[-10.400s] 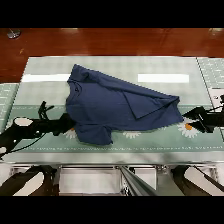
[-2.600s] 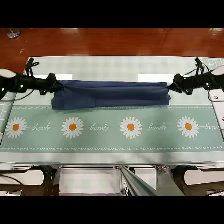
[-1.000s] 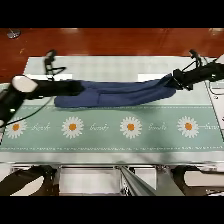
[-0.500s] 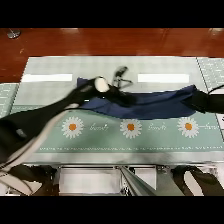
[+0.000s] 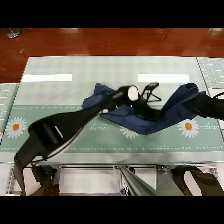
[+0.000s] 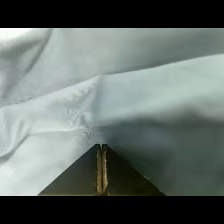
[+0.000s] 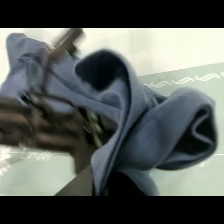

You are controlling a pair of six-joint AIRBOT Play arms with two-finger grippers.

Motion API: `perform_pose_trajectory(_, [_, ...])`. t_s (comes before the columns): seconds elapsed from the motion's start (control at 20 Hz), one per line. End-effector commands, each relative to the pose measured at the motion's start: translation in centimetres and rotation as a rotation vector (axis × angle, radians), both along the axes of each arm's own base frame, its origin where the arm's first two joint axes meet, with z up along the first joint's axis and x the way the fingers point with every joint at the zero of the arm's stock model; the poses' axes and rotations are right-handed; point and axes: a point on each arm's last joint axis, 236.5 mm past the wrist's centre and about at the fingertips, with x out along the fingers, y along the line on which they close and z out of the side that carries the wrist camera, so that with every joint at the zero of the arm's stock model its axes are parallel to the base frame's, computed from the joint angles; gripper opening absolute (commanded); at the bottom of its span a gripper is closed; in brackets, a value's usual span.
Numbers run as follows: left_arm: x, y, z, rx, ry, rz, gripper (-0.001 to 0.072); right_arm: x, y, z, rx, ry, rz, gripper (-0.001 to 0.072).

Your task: Fold the shirts.

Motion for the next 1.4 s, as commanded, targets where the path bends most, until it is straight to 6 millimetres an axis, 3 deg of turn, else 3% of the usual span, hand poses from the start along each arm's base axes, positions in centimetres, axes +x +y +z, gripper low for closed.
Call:
perform_pose_trajectory(0.0, [7.3, 5.3, 5.0, -0.031, -0.039, 0.111, 0.0028, 0.5, 1.8, 0.3, 0.064, -0.001, 0.035, 0.0020])
perform_pose_trajectory(0.15, [14.6, 17.7, 9.2, 0.080, -0.118, 0.271, 0.0028, 2.2, 5.6, -0.3, 0.106, 0.001, 0.122, 0.0020])
perform_pose_trajectory(0.3, [18.1, 32.0, 14.1, 0.238, -0.254, 0.461, 0.0030, 5.4, 10.8, -0.9, 0.125, 0.004, 0.219, 0.0020])
perform_pose_trajectory(0.4, [17.7, 39.2, 17.9, 0.245, -0.346, 0.611, 0.0030, 7.7, 15.0, -1.9, 0.124, 0.031, 0.299, 0.0020])
perform_pose_trajectory(0.5, [15.3, 43.8, 20.3, 0.235, -0.434, 0.728, 0.0030, 9.9, 19.2, -3.6, 0.117, 0.070, 0.373, 0.0020])
perform_pose_trajectory(0.55, [13.1, 45.2, 20.5, 0.243, -0.472, 0.749, 0.0030, 10.8, 21.3, -4.7, 0.113, 0.091, 0.410, 0.0020])
perform_pose_trajectory(0.65, [8.1, 45.7, 17.9, 0.262, -0.466, 0.755, 0.0031, 12.6, 25.6, -7.2, 0.106, 0.131, 0.473, 0.0020])
perform_pose_trajectory(0.75, [3.6, 44.3, 13.7, 0.232, -0.398, 0.754, 0.0030, 14.1, 29.2, -9.9, 0.103, 0.160, 0.511, 0.0020])
perform_pose_trajectory(0.85, [0.7, 42.6, 9.5, 0.167, -0.323, 0.783, 0.0031, 15.2, 32.1, -12.2, 0.136, 0.211, 0.511, 0.0033])
perform_pose_trajectory(0.9, [-0.1, 42.0, 7.8, 0.138, -0.287, 0.803, 0.0030, 15.3, 33.4, -12.8, 0.166, 0.232, 0.526, 0.0279])
perform_pose_trajectory(0.95, [-0.6, 41.6, 6.2, 0.113, -0.246, 0.827, 0.0031, 14.9, 34.6, -12.9, 0.205, 0.259, 0.559, 0.0651])
perform_pose_trajectory(1.0, [-0.9, 41.4, 4.8, 0.101, -0.208, 0.851, 0.0031, 14.3, 34.9, -12.5, 0.223, 0.268, 0.611, 0.0632])
perform_pose_trajectory(1.1, [-1.3, 41.3, 3.2, 0.099, -0.168, 0.873, 0.0031, 14.6, 32.5, -10.5, 0.210, 0.280, 0.654, 0.0632])
perform_pose_trajectory(1.15, [-1.3, 41.3, 3.1, 0.101, -0.162, 0.871, 0.0031, 15.0, 29.8, -8.9, 0.186, 0.284, 0.668, 0.0632])
perform_pose_trajectory(1.2, [-1.3, 41.3, 3.1, 0.099, -0.163, 0.870, 0.0031, 15.4, 26.7, -7.2, 0.154, 0.282, 0.659, 0.0632])
perform_pose_trajectory(1.35, [-1.8, 41.1, 3.0, 0.102, -0.149, 0.857, 0.0031, 16.7, 13.9, -1.9, -0.106, 0.198, 0.526, 0.0633])
